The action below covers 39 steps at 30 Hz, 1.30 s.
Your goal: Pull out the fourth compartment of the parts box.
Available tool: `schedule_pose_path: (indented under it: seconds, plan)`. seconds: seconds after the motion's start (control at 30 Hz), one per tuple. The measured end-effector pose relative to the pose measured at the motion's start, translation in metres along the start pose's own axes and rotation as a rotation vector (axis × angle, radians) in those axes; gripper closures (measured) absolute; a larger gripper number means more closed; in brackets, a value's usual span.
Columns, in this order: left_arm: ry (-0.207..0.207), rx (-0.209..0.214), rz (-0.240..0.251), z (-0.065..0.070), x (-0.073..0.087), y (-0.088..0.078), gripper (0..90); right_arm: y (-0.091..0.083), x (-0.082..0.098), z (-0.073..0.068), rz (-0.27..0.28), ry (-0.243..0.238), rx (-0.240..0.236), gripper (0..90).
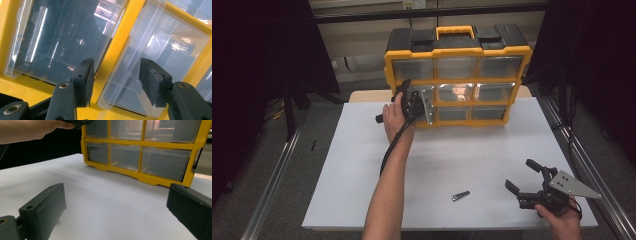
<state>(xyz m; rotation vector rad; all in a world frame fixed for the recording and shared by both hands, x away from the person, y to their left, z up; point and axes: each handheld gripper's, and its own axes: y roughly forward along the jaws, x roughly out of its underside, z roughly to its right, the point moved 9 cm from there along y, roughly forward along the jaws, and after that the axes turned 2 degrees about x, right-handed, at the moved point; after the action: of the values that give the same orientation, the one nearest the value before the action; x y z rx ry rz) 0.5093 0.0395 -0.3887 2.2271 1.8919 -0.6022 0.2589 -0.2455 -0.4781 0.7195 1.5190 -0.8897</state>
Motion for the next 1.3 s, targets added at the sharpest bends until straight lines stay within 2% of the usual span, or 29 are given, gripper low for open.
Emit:
schedule_pose_path:
  seconds: [0.1, 0.17, 0.27, 0.33, 0.57, 0.7, 0.77, 0.8, 0.97, 1.03, 1.17, 1.3]
  plan:
    - [-0.006, -0.006, 0.005, 0.001, 0.000, 0.001, 46.8, 0.000, 0.000, 0.000, 0.002, -0.001, 0.001, 2.0]
    - [0.012, 0.000, 0.002, 0.001, -0.001, 0.002, 46.5, 0.000, 0.000, 0.000, -0.001, 0.000, 0.000, 2.0]
    - [0.015, -0.005, 0.007, 0.002, -0.002, 0.003, 47.3, 0.000, 0.000, 0.001, 0.000, 0.002, 0.000, 2.0]
    - [0.000, -0.013, 0.008, 0.002, -0.002, 0.003, 47.9, 0.000, 0.000, 0.001, -0.002, 0.001, 0.002, 2.0]
    - [-0.008, -0.033, -0.006, -0.002, -0.002, 0.002, 53.4, 0.000, 0.000, 0.001, -0.001, 0.003, -0.001, 2.0]
    - [-0.014, -0.024, -0.009, -0.001, -0.003, 0.000, 55.8, 0.001, 0.001, 0.001, -0.006, 0.004, 0.001, 2.0]
    - [0.002, -0.029, -0.019, -0.001, -0.003, -0.001, 57.4, 0.001, 0.001, 0.001, -0.006, 0.004, 0.001, 2.1]
    - [-0.002, -0.016, -0.026, 0.001, -0.003, -0.003, 59.2, 0.001, 0.001, 0.001, -0.004, 0.003, 0.000, 2.1]
    - [0.011, -0.013, -0.011, 0.001, -0.004, -0.006, 64.3, 0.001, 0.001, 0.001, -0.003, 0.007, -0.001, 2.0]
    - [-0.015, -0.001, -0.011, 0.003, -0.003, -0.008, 64.9, 0.001, 0.002, 0.001, -0.007, 0.008, 0.000, 2.0]
    - [-0.023, 0.011, -0.004, 0.005, -0.003, -0.013, 68.1, 0.001, 0.001, 0.001, -0.005, 0.004, 0.001, 2.1]
    - [-0.011, 0.012, -0.005, 0.006, -0.003, -0.018, 69.9, 0.001, 0.001, 0.001, -0.006, 0.005, -0.003, 2.1]
